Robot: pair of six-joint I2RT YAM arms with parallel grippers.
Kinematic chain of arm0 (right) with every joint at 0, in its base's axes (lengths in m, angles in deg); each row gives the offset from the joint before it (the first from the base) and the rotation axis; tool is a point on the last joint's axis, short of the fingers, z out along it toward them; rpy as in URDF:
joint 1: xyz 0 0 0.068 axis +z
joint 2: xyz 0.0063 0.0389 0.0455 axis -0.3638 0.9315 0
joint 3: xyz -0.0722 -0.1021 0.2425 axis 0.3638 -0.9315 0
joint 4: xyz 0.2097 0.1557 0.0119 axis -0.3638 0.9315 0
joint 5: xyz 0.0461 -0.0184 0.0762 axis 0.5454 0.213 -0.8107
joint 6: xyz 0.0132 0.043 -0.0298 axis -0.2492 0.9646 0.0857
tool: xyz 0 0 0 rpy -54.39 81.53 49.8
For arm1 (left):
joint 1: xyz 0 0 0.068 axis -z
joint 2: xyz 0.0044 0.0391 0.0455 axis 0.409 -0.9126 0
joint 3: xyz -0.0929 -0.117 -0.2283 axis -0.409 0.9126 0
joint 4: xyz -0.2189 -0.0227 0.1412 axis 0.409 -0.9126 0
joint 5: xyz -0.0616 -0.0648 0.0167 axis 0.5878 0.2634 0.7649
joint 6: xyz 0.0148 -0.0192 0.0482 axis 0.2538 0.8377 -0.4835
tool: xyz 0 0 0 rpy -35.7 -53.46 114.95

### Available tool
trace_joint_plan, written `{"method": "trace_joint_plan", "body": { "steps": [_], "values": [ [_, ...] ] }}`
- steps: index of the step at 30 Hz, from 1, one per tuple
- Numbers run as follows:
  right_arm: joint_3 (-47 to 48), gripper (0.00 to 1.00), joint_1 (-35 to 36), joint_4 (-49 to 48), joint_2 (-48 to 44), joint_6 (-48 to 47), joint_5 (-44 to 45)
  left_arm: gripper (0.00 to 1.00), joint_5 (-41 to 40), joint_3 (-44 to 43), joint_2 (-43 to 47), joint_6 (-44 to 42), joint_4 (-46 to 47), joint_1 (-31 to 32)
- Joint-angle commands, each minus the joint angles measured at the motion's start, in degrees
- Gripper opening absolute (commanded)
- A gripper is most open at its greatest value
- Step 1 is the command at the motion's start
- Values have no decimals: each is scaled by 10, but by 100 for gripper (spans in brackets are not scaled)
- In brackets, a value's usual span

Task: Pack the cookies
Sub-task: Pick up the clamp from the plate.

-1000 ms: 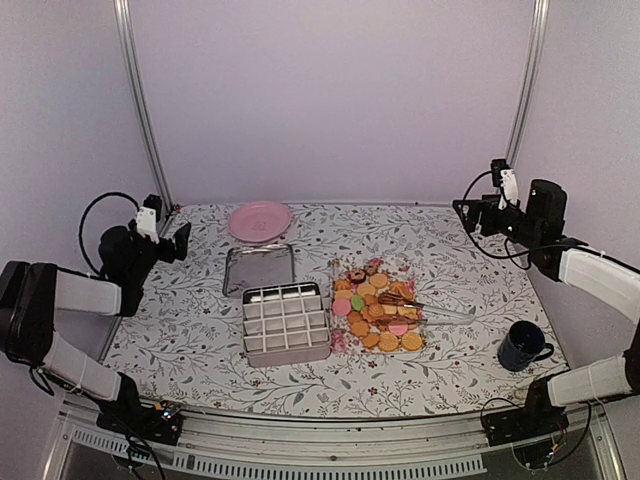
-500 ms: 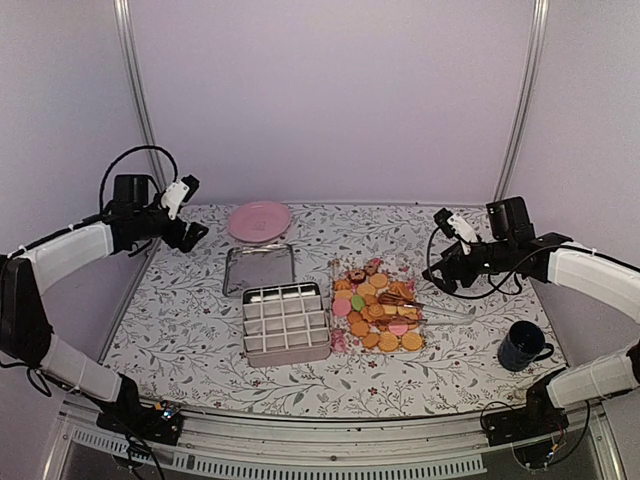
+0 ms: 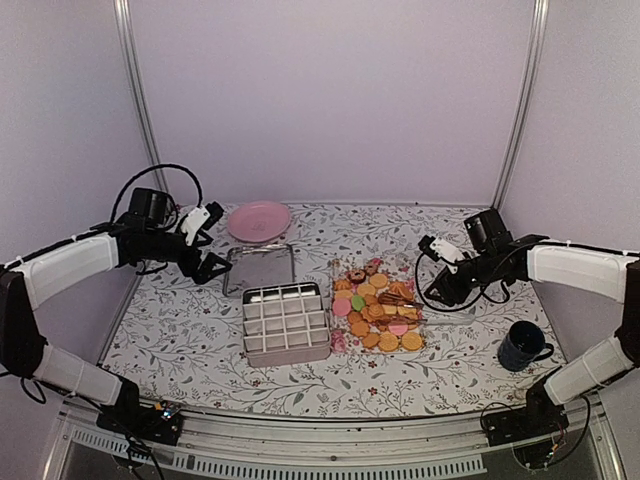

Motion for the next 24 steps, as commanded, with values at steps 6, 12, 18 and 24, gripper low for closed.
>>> {"method": "trace_joint_plan", "body": {
  "steps": [6,12,18,24],
  "values": [
    [33,50,19,-35,90,-21,12,99,23,39,70,-45,58,69],
    [54,40,30,-22,136,-34,19,99,29,56,84,-49,69,89],
    [58,36,36,-18,149,-41,17,100,37,42,69,-49,63,97],
    [59,32,39,-20,159,-49,25,99,42,29,54,-51,62,99]
  ]
}}
